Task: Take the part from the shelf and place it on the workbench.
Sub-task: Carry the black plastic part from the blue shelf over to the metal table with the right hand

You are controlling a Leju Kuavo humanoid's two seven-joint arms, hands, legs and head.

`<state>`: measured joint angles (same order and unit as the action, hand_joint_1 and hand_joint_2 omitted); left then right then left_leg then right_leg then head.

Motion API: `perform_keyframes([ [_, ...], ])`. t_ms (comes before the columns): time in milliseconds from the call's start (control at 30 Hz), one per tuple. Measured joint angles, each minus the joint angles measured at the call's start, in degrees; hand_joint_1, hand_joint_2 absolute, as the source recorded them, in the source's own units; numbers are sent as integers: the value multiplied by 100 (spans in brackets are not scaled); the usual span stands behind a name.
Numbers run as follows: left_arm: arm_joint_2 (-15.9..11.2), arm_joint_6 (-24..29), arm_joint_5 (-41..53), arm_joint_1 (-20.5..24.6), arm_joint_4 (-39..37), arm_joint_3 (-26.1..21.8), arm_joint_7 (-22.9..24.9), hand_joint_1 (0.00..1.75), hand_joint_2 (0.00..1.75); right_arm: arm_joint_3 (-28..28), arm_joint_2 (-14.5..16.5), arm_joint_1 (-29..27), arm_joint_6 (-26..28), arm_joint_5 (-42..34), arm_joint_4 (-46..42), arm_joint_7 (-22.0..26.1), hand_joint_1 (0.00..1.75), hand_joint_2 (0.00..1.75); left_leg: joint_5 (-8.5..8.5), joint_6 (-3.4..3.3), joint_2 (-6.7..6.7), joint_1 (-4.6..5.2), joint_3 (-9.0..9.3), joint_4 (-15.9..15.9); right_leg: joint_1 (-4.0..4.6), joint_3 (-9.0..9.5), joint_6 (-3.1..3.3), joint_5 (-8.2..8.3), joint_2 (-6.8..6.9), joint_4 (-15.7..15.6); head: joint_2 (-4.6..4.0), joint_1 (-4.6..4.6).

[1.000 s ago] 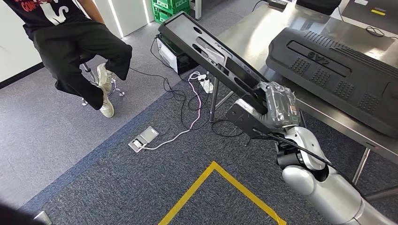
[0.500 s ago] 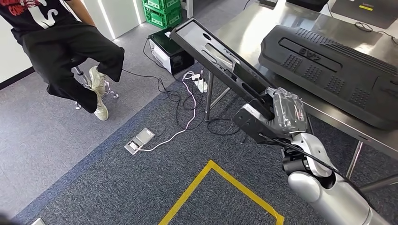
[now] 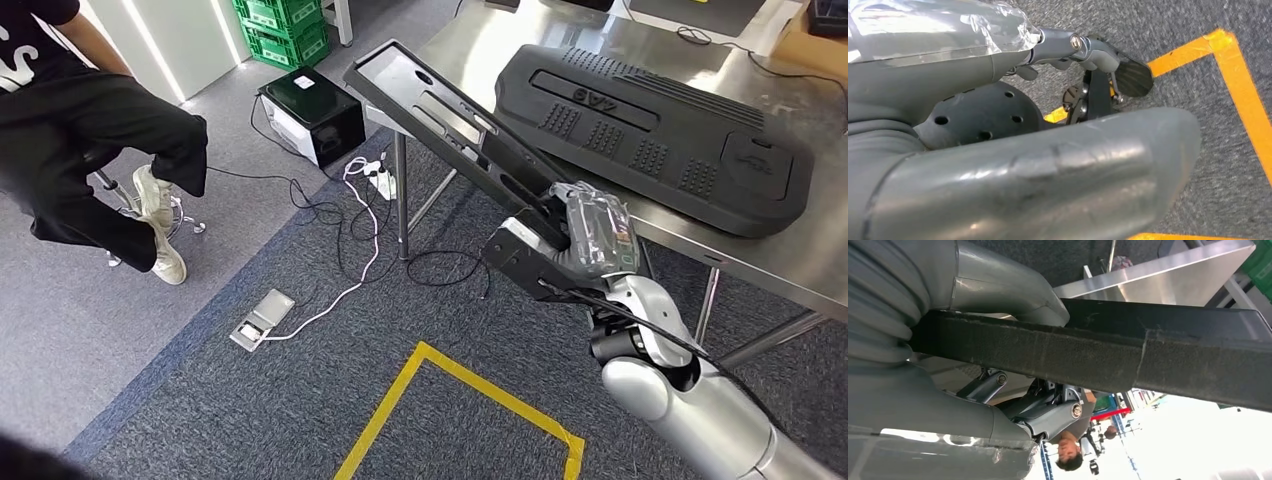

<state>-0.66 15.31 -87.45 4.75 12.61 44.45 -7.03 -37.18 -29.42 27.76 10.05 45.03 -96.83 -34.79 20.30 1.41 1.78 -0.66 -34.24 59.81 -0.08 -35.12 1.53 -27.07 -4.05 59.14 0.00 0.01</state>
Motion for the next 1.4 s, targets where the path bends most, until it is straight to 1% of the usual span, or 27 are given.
perform_keyframes([
  [67,1,-8,-14,-1,0,-5,-3,0,0,0,-4,-5,-4,7,0,8,175,175,-24,-71,-63,8,13,-48,-26,-11,-56,-6,-16,6,0,8],
  [133,1,-10,-24,1,0,-10,-4,0,0,0,-10,6,-8,16,0,17,175,175,-60,-145,-125,-1,35,-106,-34,-109,-106,-169,125,240,0,41],
  [200,0,-14,-34,-6,0,-13,-5,0,0,0,-12,18,-15,22,0,33,175,175,-71,-179,-178,5,38,-124,-49,-404,-150,-513,298,884,0,87],
  [233,0,-18,-39,-11,0,-13,-5,0,0,0,-11,17,-19,23,1,38,175,175,-69,-184,-210,9,35,-123,-60,-584,-168,-664,331,1260,0,98],
  [267,0,-22,-46,-15,0,-13,-5,0,0,0,-11,13,-22,22,2,44,175,175,-65,-186,-242,11,35,-122,-67,-708,-181,-728,346,1512,0,105],
  [300,0,-25,-54,-17,0,-13,-5,0,0,0,-11,10,-23,22,3,46,175,175,-60,-183,-274,10,37,-120,-71,-728,-188,-677,358,1546,0,112],
  [333,0,-25,-62,-17,0,-13,-5,0,0,0,-11,9,-22,22,4,49,175,175,-52,-176,-305,8,44,-117,-74,-646,-193,-531,377,1371,0,121],
  [400,0,-26,-72,-13,0,-13,-5,0,0,0,-10,13,-20,22,5,55,175,175,-25,-145,-356,12,68,-111,-62,-243,-182,-152,514,561,0,141],
  [467,0,-27,-77,-12,0,-14,-5,0,0,0,-9,20,-19,22,5,60,175,175,-3,-94,-397,36,79,-98,-24,-3,-124,1,613,39,0,147],
  [567,-1,-65,-79,-11,0,-16,-7,0,0,0,-8,25,-19,21,6,62,175,175,30,-5,-461,44,97,-82,-5,-1,-28,-6,527,-22,0,120],
  [633,-3,-121,-78,-4,0,-17,-15,0,0,0,-7,35,-19,23,5,64,175,175,195,54,-399,28,38,140,-23,22,38,6,469,-50,0,93],
  [667,-4,-144,-78,-3,0,-17,-21,0,0,0,-6,40,-19,24,5,64,175,175,359,76,-338,18,-74,418,-28,33,67,8,445,-62,0,69],
  [733,-4,-169,-77,-12,0,-17,-27,0,0,0,-1,42,-19,22,6,65,175,175,719,92,-248,14,-449,1213,-16,34,102,1,381,-58,0,12],
  [767,-4,-179,-77,-17,0,-17,-30,0,0,0,2,40,-19,22,7,66,175,175,808,93,-233,13,-608,1518,-8,36,108,-1,341,-55,0,-8],
  [800,-5,-187,-76,-20,0,-17,-31,0,0,0,5,38,-19,22,7,66,175,175,794,87,-225,14,-688,1645,-2,39,110,-2,296,-51,0,-24],
  [833,-5,-192,-76,-20,0,-17,-32,0,0,0,7,38,-19,22,7,66,175,175,659,73,-219,14,-653,1525,2,45,110,-5,250,-46,0,-38],
  [900,-14,-196,-76,-20,0,-17,-36,0,0,0,8,38,-19,22,7,66,175,175,229,26,-130,15,-353,783,3,56,102,-16,163,-36,0,-66],
  [967,-22,-196,-75,-23,0,-17,-40,0,0,0,10,40,-20,22,7,66,175,175,-29,-17,14,9,-101,124,11,37,69,-29,83,-11,0,-79],
  [1000,-24,-196,-74,-23,0,-17,-42,0,0,0,11,39,-21,22,7,66,175,175,-49,-33,58,12,-60,-6,4,21,44,-30,51,-6,0,-77],
  [1067,-23,-197,-72,-18,0,-17,-44,0,0,0,11,37,-21,23,7,67,175,175,-53,-72,17,23,-46,-51,-15,7,-20,-24,-2,-17,0,-68],
  [1133,-23,-197,-69,-10,0,-18,-45,0,0,0,7,39,-20,24,7,67,175,175,-82,-129,-45,13,-8,-116,-20,-15,-78,-92,61,56,0,-53],
  [1200,-24,-185,-68,-3,0,-26,-46,0,0,0,6,47,-19,25,7,68,175,175,-100,-167,-107,4,21,-162,-28,-222,-123,-362,226,526,0,-11],
  [1267,-23,-158,-66,-1,0,-37,-46,0,0,0,9,45,-19,25,13,71,175,175,-91,-184,-170,11,23,-158,-51,-595,-158,-667,324,1265,0,17],
  [1300,-22,-142,-63,-1,0,-41,-46,0,0,0,10,39,-19,25,19,72,175,175,-80,-185,-205,11,25,-152,-62,-721,-170,-704,343,1487,0,21],
  [1333,-22,-129,-59,1,0,-43,-45,0,0,0,11,35,-19,24,25,73,175,175,-67,-181,-240,7,31,-146,-71,-737,-179,-627,357,1484,0,25],
  [1367,-21,-119,-55,6,0,-43,-45,0,0,0,11,33,-18,24,29,73,175,175,-50,-170,-274,1,43,-138,-77,-637,-186,-454,381,1254,0,29],
  [1400,-21,-109,-52,12,0,-44,-45,0,0,0,11,33,-16,25,31,73,175,175,-28,-152,-302,-2,60,-130,-80,-451,-190,-237,440,864,0,34],
])
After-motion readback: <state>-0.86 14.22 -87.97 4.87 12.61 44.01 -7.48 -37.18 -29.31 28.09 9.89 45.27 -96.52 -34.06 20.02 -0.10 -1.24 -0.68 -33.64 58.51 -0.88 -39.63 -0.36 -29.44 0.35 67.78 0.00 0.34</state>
